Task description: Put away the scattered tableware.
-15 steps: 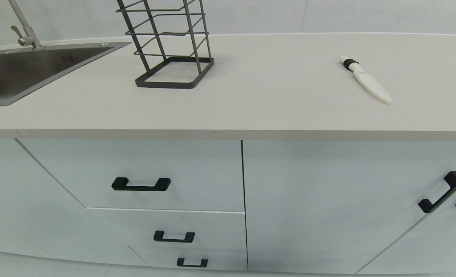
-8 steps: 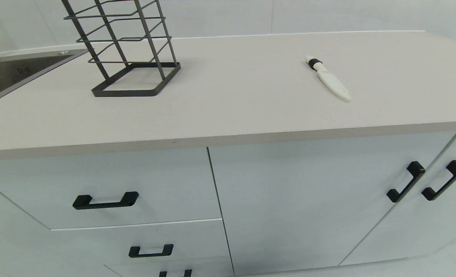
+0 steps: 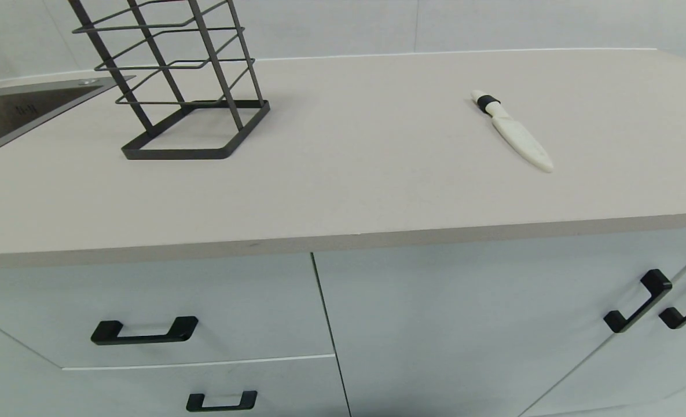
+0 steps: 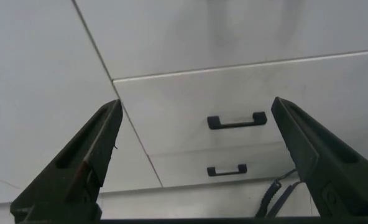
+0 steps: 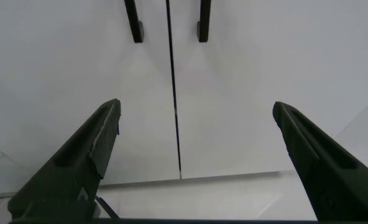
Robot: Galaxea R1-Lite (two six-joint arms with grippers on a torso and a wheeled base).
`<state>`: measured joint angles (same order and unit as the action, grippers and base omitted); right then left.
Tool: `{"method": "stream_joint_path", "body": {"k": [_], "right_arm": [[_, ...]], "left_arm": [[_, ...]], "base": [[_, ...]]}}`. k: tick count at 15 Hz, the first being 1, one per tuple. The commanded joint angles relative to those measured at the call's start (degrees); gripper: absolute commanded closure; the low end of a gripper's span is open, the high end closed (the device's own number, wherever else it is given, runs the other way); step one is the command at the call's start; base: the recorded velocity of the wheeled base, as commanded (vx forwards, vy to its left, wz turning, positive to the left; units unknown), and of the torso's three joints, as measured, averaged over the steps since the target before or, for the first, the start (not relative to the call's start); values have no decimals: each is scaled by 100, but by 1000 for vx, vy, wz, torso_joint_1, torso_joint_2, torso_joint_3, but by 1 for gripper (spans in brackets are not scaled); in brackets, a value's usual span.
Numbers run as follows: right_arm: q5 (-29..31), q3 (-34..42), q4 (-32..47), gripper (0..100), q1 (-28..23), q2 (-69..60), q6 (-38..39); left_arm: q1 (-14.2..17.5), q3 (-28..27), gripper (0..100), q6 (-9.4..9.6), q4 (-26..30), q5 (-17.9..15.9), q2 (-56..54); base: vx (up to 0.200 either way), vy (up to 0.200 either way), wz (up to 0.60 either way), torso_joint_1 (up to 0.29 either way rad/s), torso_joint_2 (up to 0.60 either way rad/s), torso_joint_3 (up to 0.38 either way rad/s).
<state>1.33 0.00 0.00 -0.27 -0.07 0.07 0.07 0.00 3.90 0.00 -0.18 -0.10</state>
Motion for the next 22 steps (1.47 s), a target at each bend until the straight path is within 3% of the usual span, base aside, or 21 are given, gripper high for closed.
{"method": "stream_joint_path", "body": {"k": [1, 14, 19, 22], "right_arm": [[-1, 0, 0, 0, 0, 7, 1], [-1, 0, 0, 0, 0, 7, 1], [-1, 0, 0, 0, 0, 7, 1], [-1, 0, 0, 0, 0, 7, 1]], "left_arm": [[1, 0, 0, -3, 0, 1, 10], [1, 0, 0, -47, 0, 1, 10], [1, 0, 0, -65, 0, 1, 10], [1, 0, 0, -65, 0, 1, 10]], "base": [[0, 0, 600, 2, 2, 2], [0, 0, 0, 3, -4, -2], [0, 0, 0, 204, -117, -101], [0, 0, 0, 233, -593, -225]]}}
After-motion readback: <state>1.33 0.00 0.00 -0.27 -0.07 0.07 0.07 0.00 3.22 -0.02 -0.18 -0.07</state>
